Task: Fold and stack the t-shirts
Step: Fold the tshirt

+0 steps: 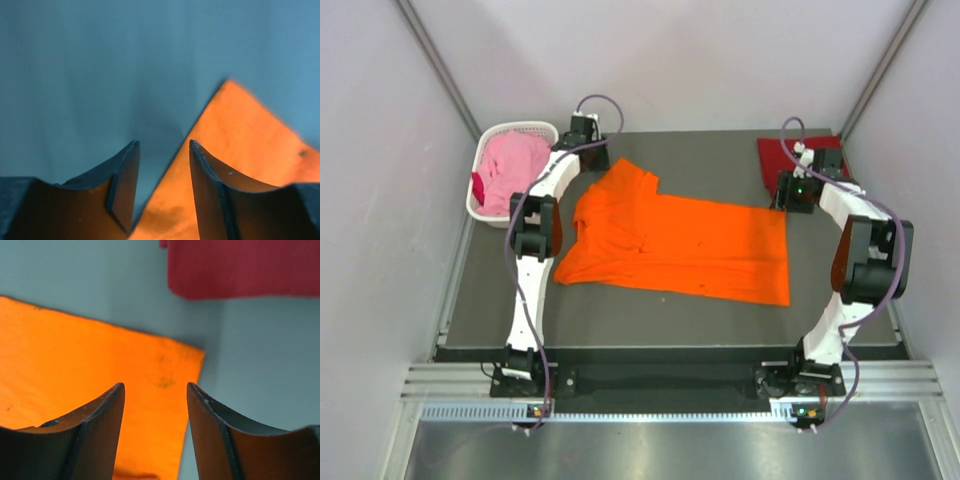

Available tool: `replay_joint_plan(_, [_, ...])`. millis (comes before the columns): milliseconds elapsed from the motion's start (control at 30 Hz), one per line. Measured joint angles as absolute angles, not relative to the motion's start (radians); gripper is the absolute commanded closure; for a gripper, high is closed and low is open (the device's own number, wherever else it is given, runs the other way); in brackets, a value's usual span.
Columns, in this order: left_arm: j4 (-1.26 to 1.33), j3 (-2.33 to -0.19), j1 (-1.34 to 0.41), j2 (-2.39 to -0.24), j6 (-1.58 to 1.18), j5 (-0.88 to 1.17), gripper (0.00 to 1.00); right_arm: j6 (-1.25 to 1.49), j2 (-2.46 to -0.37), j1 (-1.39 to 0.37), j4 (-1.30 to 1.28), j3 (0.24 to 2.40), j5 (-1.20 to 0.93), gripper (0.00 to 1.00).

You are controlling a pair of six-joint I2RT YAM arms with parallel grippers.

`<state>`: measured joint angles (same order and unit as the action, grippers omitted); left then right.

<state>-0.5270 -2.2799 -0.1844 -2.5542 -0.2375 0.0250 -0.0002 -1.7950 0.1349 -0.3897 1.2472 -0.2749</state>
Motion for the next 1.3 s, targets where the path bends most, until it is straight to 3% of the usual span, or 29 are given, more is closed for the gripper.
replay_joint_plan(300, [-0.471, -2.325, -0.161, -2.604, -0.2, 0.183, 0.48, -0.129, -1.933, 0.167, -0.427, 1.349, -0.347, 0.44])
replay_joint_plan(600, [-0.404, -2.346, -0.181, -2.638, -0.175, 0.27, 0.56, -0.193, -2.01, 0.181, -0.465, 1.411, -0.368, 0.47])
replay_joint_plan(767, [-0.381, -2.349, -0.187, -2.65, -0.173, 0.292, 0.78, -0.219, -2.026, 0.181, -0.463, 1.423, -0.371, 0.57])
replay_joint_plan(800, [-0.375, -2.349, -0.187, -2.653, -0.174, 0.3, 0.9, -0.224, -2.028, 0.181, -0.462, 1.423, -0.374, 0.61])
replay_joint_plan(833, [-0.37, -2.35, -0.187, -2.656, -0.173, 0.304, 1.0, -0.227, -2.029, 0.181, -0.46, 1.423, -0.377, 0.72])
replay_joint_plan(933, [-0.358, -2.35, -0.188, -2.659, -0.176, 0.321, 1.0, -0.236, -2.033, 0.181, -0.455, 1.423, -0.376, 0.92])
replay_joint_plan(1033, [-0.355, -2.35, -0.188, -2.659, -0.183, 0.314, 1.0, -0.235, -2.034, 0.181, -0.431, 1.419, -0.358, 0.99])
replay_joint_plan(1300, [-0.32, -2.259, -0.182, -2.594, -0.238, 0.228, 1.0, -0.212, -1.989, 0.181, -0.316, 1.34, -0.315, 1.0])
